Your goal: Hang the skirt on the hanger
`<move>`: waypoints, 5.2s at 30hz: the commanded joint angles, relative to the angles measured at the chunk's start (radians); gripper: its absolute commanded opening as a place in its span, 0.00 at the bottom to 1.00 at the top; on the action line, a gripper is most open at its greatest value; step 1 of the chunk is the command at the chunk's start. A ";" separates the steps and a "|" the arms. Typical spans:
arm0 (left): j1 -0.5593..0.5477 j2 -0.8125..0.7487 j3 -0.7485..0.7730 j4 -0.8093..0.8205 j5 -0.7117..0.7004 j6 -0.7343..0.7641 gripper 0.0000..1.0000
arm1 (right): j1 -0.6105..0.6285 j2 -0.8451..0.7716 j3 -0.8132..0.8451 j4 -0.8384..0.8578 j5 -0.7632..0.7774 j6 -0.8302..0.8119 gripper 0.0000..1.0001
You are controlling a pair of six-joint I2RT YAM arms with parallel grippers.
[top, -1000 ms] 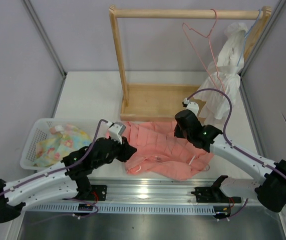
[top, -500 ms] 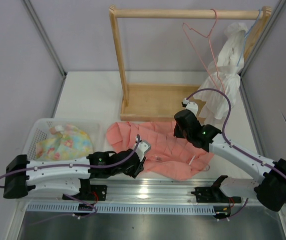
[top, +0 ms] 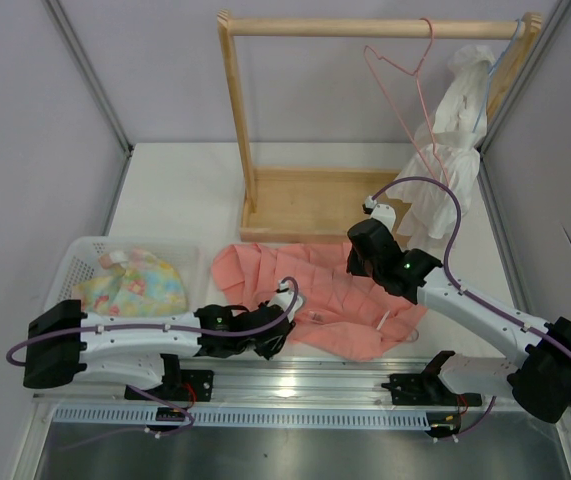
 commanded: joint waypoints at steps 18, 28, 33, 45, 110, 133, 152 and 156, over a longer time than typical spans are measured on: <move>0.010 0.058 0.025 0.044 -0.100 -0.009 0.35 | 0.003 -0.019 0.027 0.018 0.015 -0.010 0.00; 0.014 0.115 0.018 0.068 -0.106 0.000 0.32 | 0.005 -0.029 0.023 0.014 0.018 -0.013 0.00; 0.017 0.119 0.022 0.071 -0.097 0.011 0.20 | 0.005 -0.029 0.025 0.015 0.016 -0.012 0.00; 0.174 -0.063 0.000 0.195 0.241 0.043 0.00 | 0.006 -0.037 0.036 0.014 0.019 -0.015 0.00; 0.794 -0.292 -0.202 0.385 0.488 -0.203 0.00 | -0.034 -0.106 0.022 -0.002 0.013 -0.015 0.00; 0.799 -0.305 -0.155 0.374 0.457 -0.172 0.00 | -0.006 -0.054 0.025 -0.025 0.039 -0.030 0.00; 0.762 -0.192 -0.094 0.420 0.612 -0.101 0.00 | 0.000 -0.011 0.065 0.037 0.018 -0.023 0.00; 0.698 -0.157 -0.058 0.404 0.605 -0.080 0.00 | 0.000 -0.013 0.085 0.041 0.023 -0.024 0.00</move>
